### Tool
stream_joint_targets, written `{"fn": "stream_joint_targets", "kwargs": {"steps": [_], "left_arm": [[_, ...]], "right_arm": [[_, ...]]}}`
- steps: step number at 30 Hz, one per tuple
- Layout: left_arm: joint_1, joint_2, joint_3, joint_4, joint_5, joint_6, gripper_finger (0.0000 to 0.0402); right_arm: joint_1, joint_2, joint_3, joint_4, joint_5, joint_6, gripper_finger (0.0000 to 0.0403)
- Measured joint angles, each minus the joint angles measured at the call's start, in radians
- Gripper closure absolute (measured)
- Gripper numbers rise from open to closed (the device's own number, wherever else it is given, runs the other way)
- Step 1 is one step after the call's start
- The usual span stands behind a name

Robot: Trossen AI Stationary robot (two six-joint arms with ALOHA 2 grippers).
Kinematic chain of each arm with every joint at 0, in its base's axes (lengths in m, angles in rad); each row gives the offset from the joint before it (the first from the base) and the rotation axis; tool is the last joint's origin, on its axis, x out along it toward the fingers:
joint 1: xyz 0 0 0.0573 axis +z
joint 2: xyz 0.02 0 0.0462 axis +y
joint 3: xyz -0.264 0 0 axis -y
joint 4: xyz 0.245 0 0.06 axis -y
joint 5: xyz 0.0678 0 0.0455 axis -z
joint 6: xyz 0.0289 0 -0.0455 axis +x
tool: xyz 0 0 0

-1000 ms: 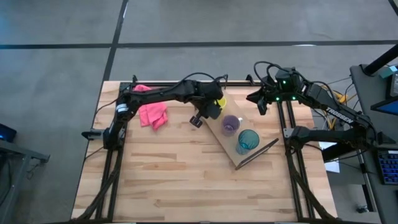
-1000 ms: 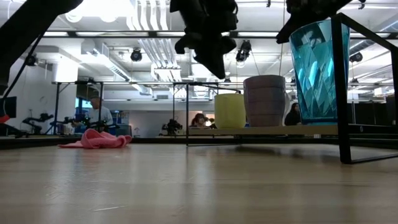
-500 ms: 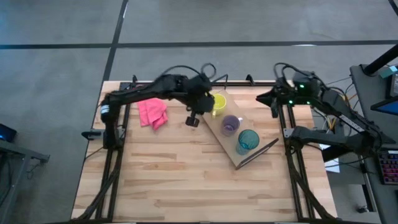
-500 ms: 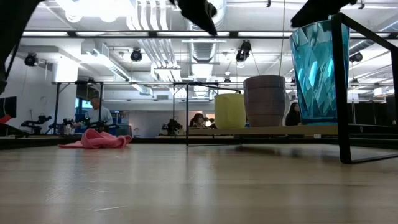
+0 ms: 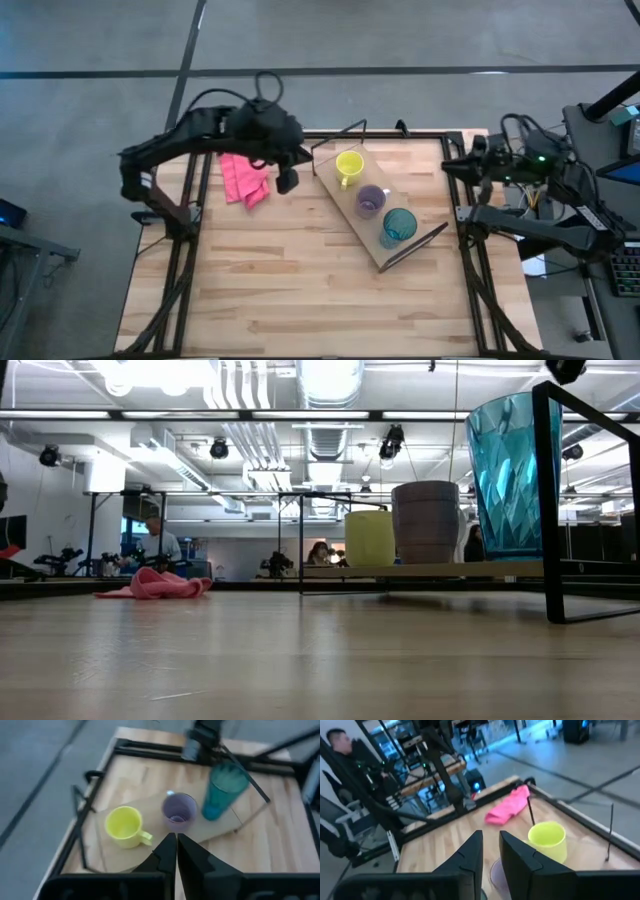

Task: Stack small to large cups/mugs on shelf
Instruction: Return to Home Position

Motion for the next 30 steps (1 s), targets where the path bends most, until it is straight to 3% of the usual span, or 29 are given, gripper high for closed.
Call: {"fn": "stream_joint_targets", "kwargs": {"steps": [4,9,12,19,30], "left_arm": [[-0.042,-0.046,-0.001,0.002,-0.137,-0.1,0.0401],[-0.104,-0.07,-0.001,0.001,-0.332,-0.244,0.0402],[-0.129,-0.071,-0.001,0.001,-0.4,-0.255,0.0401],[-0.134,-0.057,-0.002,0.001,-0.444,-0.257,0.0401],[-0.134,-0.076,-0.002,0.002,-0.485,-0.255,0.0402]], "right_arm": [[0.0,-0.051,0.0,0.014,0.019,-0.017,0.0344],[0.0,-0.089,-0.017,0.027,0.169,-0.034,0.0344],[0.0,-0.101,-0.073,0.109,0.192,-0.037,0.0344],[0.001,-0.102,-0.258,0.404,0.138,0.037,0.0344],[0.062,-0.106,-0.288,0.443,0.046,0.101,0.0344]]}}
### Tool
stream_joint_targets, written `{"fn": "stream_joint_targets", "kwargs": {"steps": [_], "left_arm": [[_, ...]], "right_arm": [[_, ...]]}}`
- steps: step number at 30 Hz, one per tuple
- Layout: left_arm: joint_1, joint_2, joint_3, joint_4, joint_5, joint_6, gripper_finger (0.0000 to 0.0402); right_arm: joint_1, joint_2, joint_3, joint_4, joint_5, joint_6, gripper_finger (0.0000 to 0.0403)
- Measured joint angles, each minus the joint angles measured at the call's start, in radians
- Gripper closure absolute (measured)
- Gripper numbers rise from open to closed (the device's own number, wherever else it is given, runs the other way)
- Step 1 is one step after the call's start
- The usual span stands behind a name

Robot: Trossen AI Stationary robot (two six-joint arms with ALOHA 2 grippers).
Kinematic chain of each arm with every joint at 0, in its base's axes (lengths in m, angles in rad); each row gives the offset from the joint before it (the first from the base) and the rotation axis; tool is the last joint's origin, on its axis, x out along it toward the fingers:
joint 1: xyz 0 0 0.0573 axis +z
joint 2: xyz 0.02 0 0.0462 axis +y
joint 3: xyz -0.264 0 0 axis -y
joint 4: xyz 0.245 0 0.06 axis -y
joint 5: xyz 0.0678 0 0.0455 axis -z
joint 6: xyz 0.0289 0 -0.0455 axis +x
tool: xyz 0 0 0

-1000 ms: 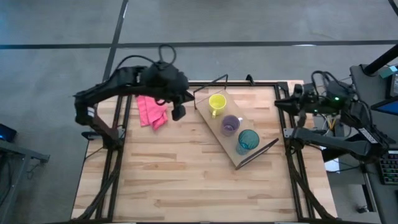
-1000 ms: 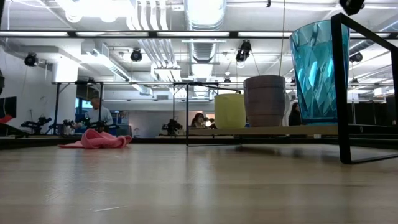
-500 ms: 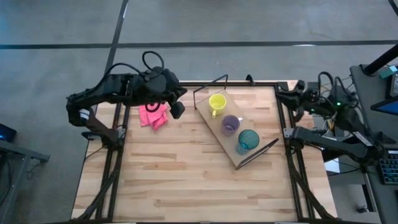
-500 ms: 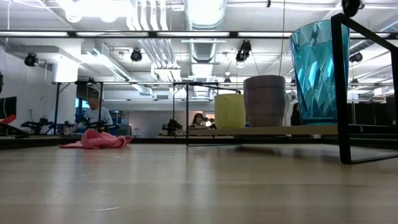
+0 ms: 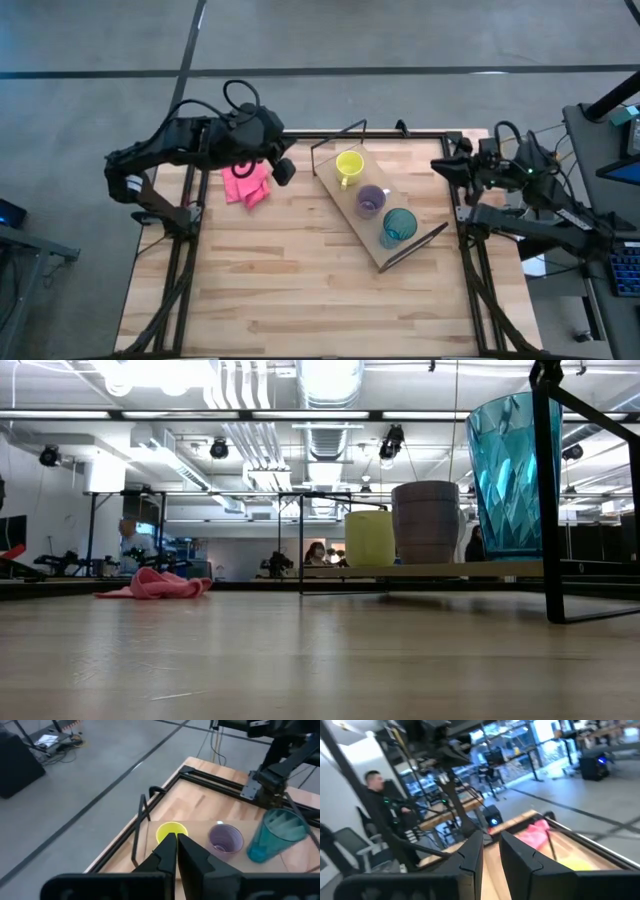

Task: Stack small to large cups/mugs on shelf
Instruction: Return to Home Position

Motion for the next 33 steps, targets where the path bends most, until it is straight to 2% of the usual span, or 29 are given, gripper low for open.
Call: {"fn": "stream_joint_targets", "kwargs": {"steps": [10,21,29,33], "left_arm": [[0.001,-0.001,0.0,-0.001,-0.013,0.008,0.0402],[0.001,-0.006,0.0,-0.026,-0.013,-0.011,0.0402],[-0.008,-0.035,0.0,-0.231,-0.014,-0.154,0.0402],[-0.017,-0.057,-0.024,-0.241,-0.014,-0.155,0.0402]], "right_arm": [[0.123,0.021,-0.108,0.281,0.027,0.038,0.0344],[0.298,0.053,-0.159,0.299,0.093,0.078,0.0344],[0.411,0.053,-0.167,0.295,0.097,0.067,0.0344],[0.43,0.044,-0.18,0.239,0.162,0.016,0.0344]]}}
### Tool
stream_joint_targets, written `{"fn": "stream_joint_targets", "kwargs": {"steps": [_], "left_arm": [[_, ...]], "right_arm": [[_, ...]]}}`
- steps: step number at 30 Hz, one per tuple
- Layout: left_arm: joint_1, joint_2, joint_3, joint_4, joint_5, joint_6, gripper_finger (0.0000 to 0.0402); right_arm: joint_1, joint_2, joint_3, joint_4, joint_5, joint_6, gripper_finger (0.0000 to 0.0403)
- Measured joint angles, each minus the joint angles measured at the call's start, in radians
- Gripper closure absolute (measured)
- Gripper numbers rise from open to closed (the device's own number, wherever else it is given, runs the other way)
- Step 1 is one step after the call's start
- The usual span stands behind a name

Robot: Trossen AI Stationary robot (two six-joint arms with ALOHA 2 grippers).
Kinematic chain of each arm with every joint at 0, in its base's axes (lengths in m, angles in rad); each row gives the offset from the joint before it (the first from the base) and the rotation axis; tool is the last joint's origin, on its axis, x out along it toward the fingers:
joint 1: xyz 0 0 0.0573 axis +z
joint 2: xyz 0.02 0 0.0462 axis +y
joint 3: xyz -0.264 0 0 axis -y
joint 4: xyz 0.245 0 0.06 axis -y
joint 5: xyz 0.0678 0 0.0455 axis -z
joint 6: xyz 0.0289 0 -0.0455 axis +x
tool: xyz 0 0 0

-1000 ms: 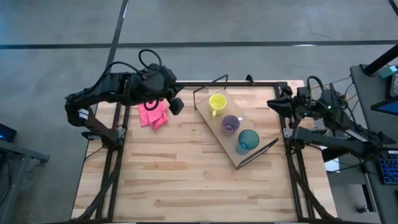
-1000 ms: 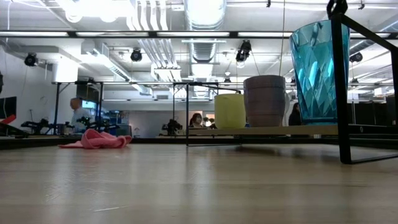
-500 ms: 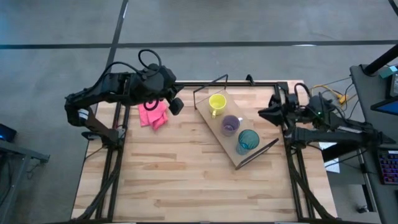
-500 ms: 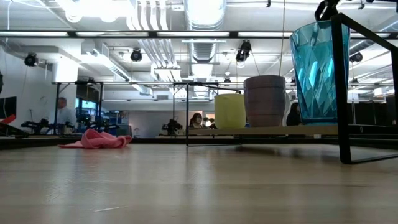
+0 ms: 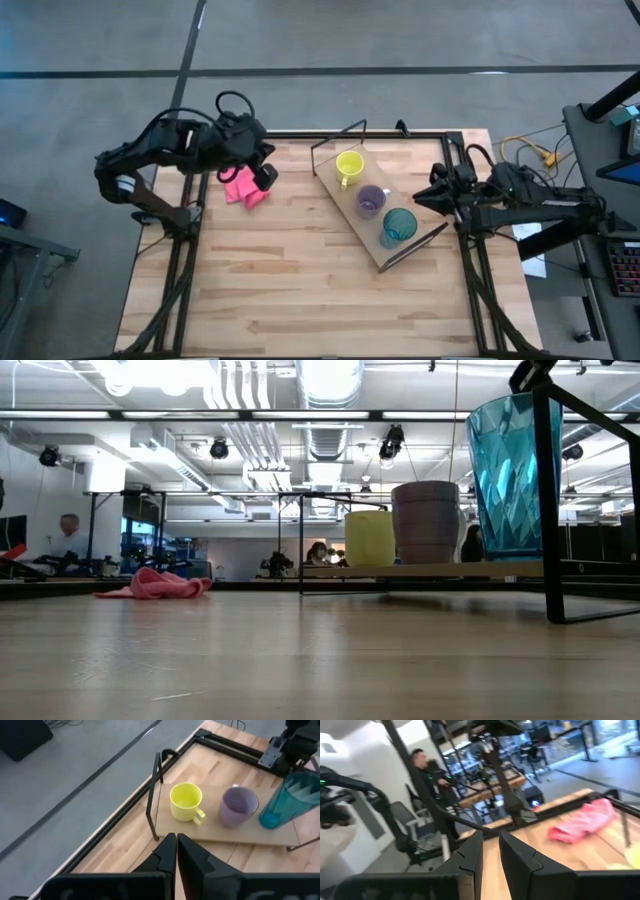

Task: Stack small to large cups/mugs on shelf
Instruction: Return to Home Position

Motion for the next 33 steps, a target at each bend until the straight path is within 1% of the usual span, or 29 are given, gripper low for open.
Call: {"fn": "stream_joint_targets", "kwargs": {"steps": [2,5,9,13,16,20,25,27,29,33], "left_arm": [[-0.002,-0.023,-0.036,0.0,0.0,-0.002,0.0402],[-0.002,-0.069,-0.111,0.001,0.001,-0.029,0.0402],[-0.002,-0.158,-0.249,0.006,0.001,-0.111,0.0402],[-0.008,-0.269,-0.412,0.046,0.002,-0.182,0.0402],[-0.016,-0.362,-0.539,0.127,0.006,-0.185,0.0402],[-0.022,-0.492,-0.709,0.239,0.017,-0.184,0.0402],[-0.022,-0.642,-0.902,0.346,0.09,-0.175,0.0402],[-0.022,-0.696,-0.978,0.401,0.101,-0.148,0.0402],[-0.022,-0.747,-1.061,0.489,0.102,-0.118,0.0402],[-0.021,-0.858,-1.238,0.719,0.115,-0.043,0.0402]], "right_arm": [[0.0,-0.01,-0.005,-0.03,0.024,-0.006,0.0344],[0.0,-0.025,-0.008,-0.052,0.029,-0.003,0.0344],[0.0,-0.05,-0.01,-0.06,0.029,-0.009,0.0344],[0.0,-0.075,-0.012,-0.135,0.028,-0.009,0.0344],[0.0,-0.091,-0.02,-0.192,0.028,-0.007,0.0344],[0.0,-0.108,-0.041,-0.199,0.028,-0.008,0.0344],[0.0,-0.124,-0.059,-0.205,0.028,-0.009,0.0344],[0.0,-0.13,-0.059,-0.205,0.028,-0.009,0.0344],[0.0,-0.131,-0.059,-0.203,0.028,-0.01,0.0344],[0.0,-0.128,-0.059,-0.204,0.028,-0.017,0.0344]]}}
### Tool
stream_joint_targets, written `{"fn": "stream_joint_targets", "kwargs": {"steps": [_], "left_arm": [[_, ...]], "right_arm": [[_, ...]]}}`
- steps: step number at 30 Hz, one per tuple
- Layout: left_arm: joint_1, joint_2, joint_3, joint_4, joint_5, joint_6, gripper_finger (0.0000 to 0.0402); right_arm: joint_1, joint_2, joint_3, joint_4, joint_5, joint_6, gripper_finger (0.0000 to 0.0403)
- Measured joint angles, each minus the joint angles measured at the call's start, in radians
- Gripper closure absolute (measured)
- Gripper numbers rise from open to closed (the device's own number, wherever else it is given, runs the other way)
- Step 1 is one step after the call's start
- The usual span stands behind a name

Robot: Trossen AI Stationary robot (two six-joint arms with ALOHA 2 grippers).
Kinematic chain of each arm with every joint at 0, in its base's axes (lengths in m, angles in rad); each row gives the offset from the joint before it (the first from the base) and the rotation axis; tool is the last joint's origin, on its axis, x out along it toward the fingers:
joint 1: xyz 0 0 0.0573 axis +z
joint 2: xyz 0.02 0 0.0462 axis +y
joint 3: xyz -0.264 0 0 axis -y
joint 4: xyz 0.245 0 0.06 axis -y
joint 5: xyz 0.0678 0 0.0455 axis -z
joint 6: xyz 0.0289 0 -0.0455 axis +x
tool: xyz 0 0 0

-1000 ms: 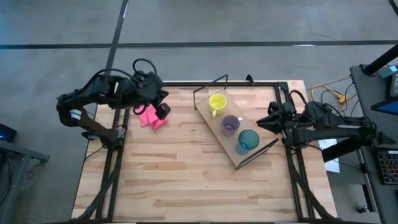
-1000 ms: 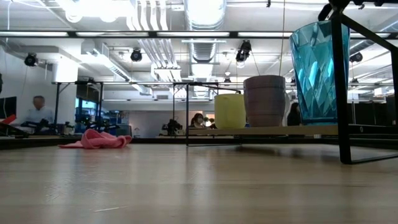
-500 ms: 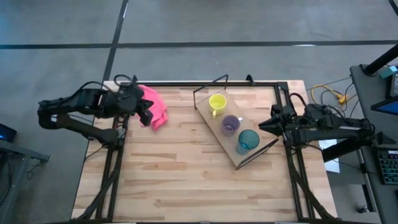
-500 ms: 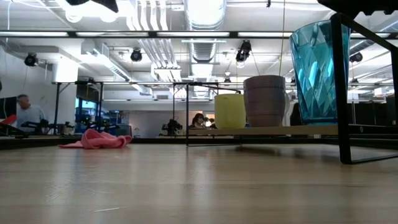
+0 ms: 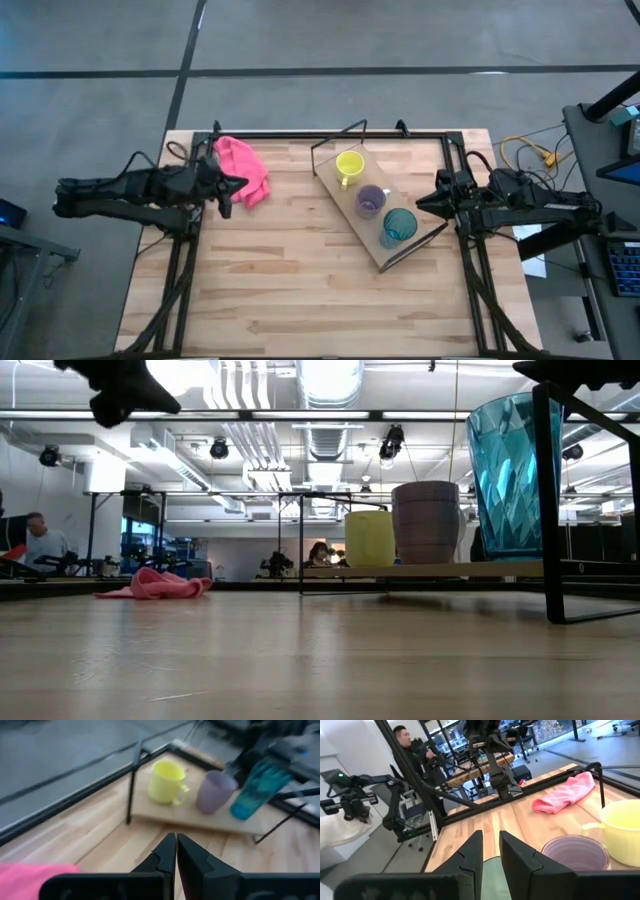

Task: Stack small to large cups/mugs on shelf
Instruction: Return to Home Position

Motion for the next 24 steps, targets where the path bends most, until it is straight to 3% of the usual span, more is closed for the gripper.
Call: {"fn": "stream_joint_targets", "kwargs": {"steps": [3,7,14,18,24], "left_arm": [[-0.001,-0.109,-0.12,0.125,0.022,0.047,0.0402],[0.0,-0.261,-0.24,0.164,0.024,0.041,0.0402],[0.0,-0.491,-0.316,0.222,0.03,0.042,0.0402],[0.0,-0.561,-0.315,0.238,0.039,0.043,0.0402],[0.0,-0.541,-0.34,0.246,0.061,0.114,0.0402]], "right_arm": [[0.0,-0.001,0.0,-0.002,-0.001,-0.02,0.0344],[0.0,-0.002,-0.001,-0.001,-0.001,-0.054,0.0344],[0.0,-0.056,-0.001,0.001,-0.001,-0.054,0.0344],[0.0,-0.138,-0.009,0.055,-0.005,-0.062,0.0344],[0.0,-0.254,-0.076,0.212,-0.032,-0.079,0.0344]]}}
